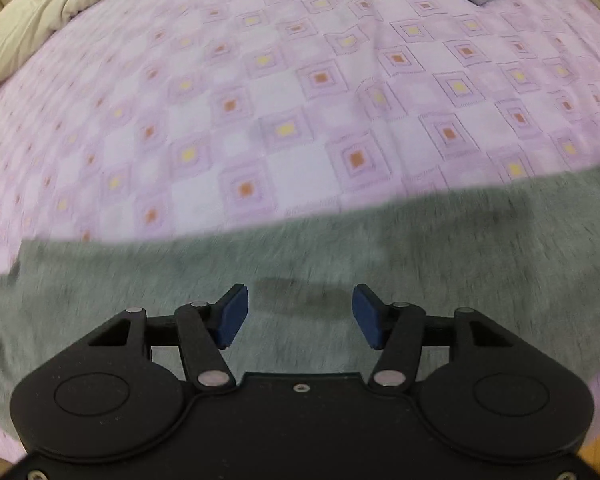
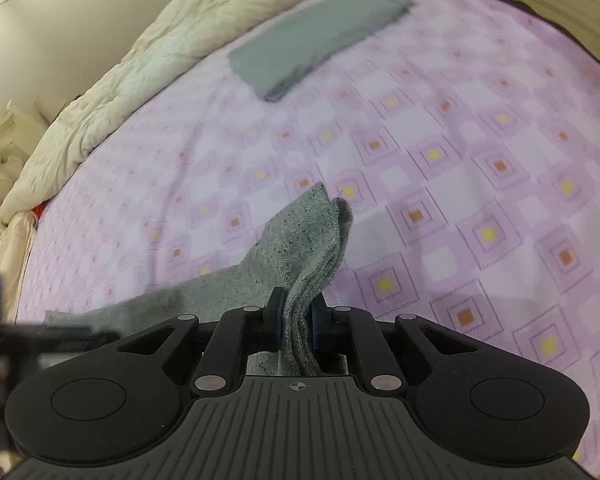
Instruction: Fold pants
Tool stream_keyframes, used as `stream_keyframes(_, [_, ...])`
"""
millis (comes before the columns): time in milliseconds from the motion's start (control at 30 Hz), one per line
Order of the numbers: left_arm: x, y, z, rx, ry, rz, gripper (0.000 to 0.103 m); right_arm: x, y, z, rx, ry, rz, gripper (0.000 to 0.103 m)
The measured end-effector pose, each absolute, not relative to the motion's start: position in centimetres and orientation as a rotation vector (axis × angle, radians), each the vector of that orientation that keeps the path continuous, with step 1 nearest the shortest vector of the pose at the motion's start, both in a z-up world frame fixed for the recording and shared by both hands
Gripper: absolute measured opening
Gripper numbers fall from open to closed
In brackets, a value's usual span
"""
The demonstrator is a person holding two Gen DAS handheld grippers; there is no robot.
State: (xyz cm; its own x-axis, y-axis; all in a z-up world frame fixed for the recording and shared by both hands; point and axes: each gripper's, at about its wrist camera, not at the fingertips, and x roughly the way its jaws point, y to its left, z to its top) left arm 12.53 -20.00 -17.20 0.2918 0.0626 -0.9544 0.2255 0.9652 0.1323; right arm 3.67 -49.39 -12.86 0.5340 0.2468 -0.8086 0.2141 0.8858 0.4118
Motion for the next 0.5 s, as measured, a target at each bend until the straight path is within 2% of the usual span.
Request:
stream_keyframes(133, [16.1, -20.8, -18.8, 0.236, 1.287, -0.066, 0.065, 4.0, -49.1, -12.1, 0.503, 1.005, 0.026, 0.012])
stream_keyframes(267, [17.3, -21.0, -17.2, 0.203, 1.263, -0.076, 0.059, 4.2, -48.8, -11.7, 0.494, 1.005, 0.033, 0.012])
stream_keyframes(400, [14.7, -20.5, -14.9, 0.164, 1.237, -0.11, 0.059, 4.5, -48.7, -11.8, 0.498, 1.009, 0.03, 0.012])
stream_keyframes(500, [10.8, -20.1, -15.1, 0.146, 1.291, -0.139, 0.059, 4.6, -48.8, -11.7, 0.501, 1.013, 0.032, 0.012])
